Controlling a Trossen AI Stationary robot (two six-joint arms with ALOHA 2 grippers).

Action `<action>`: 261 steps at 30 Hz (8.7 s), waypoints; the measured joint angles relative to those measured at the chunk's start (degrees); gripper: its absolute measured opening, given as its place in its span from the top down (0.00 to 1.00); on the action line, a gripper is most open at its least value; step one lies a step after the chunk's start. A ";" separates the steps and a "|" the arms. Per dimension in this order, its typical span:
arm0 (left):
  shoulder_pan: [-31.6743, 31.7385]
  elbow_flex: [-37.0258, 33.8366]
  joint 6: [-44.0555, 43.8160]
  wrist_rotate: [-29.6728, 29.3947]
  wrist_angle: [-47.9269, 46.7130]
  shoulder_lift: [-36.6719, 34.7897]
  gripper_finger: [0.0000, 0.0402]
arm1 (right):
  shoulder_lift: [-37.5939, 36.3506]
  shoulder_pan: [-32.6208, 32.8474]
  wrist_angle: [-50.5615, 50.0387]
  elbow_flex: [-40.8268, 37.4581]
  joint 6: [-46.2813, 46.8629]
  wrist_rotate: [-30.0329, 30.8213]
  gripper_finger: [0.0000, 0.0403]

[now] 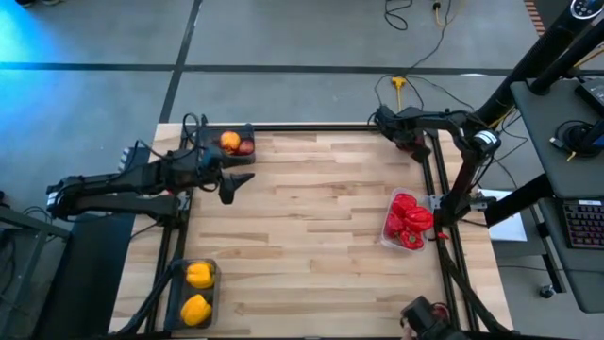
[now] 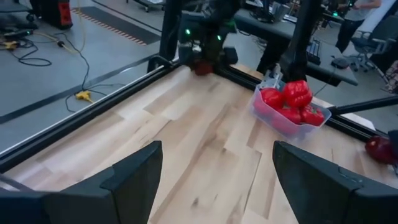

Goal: Sort produce into baskets
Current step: Put the apple into the top black bin

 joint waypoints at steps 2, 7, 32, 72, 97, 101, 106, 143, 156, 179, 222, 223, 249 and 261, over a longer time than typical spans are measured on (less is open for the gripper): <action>0.30 0.00 -0.01 0.01 -0.11 -0.51 0.29 | 0.00 0.40 0.74 -0.80 0.42 -0.29 0.07; 0.31 0.02 -0.04 1.07 -0.96 -2.18 0.29 | -0.02 1.51 1.19 -0.99 -2.06 0.35 0.18; 0.28 6.05 -2.54 1.68 -34.65 -10.64 0.29 | -0.96 44.29 2.93 10.26 -12.08 6.37 0.84; 0.22 -11.79 -14.59 -0.72 -10.36 -8.56 0.29 | -4.85 -0.95 -7.92 14.69 27.09 -7.51 0.11; 0.28 -12.24 -14.95 0.03 -3.22 -0.92 0.29 | -4.96 -5.52 -2.29 2.78 25.98 -8.34 0.11; 0.30 -12.25 -16.51 0.02 -2.86 -0.22 0.29 | -4.94 -5.50 -2.05 1.73 25.58 -6.94 0.11; 0.33 -11.52 -18.91 0.01 -2.50 1.54 0.29 | -4.96 -5.49 -1.46 0.55 23.91 -6.02 0.12; -0.62 0.05 -14.80 2.34 -7.78 3.17 0.29 | 1.26 58.97 23.19 7.39 -39.19 3.24 0.17; -7.27 -1.68 -25.84 -13.03 -6.40 8.60 0.26 | -0.02 59.82 24.14 8.36 -39.99 0.11 0.08; -7.18 16.36 -25.60 -13.38 6.49 46.79 0.01 | -26.09 67.01 11.90 10.37 -41.45 2.27 0.08; -4.79 26.38 9.53 -5.29 7.14 64.85 0.01 | -27.47 76.74 3.44 7.04 -24.01 2.66 0.09; -4.75 26.81 10.13 -5.57 6.98 65.43 0.00 | -27.04 76.92 3.37 7.00 -23.48 2.25 0.09; -4.42 29.68 2.53 -0.24 -11.74 69.48 0.24 | -19.27 80.75 2.16 7.17 -19.09 -1.09 0.09; -1.00 30.03 3.12 -18.22 -29.64 41.33 0.22 | -18.88 80.75 1.61 7.18 -19.25 8.32 0.09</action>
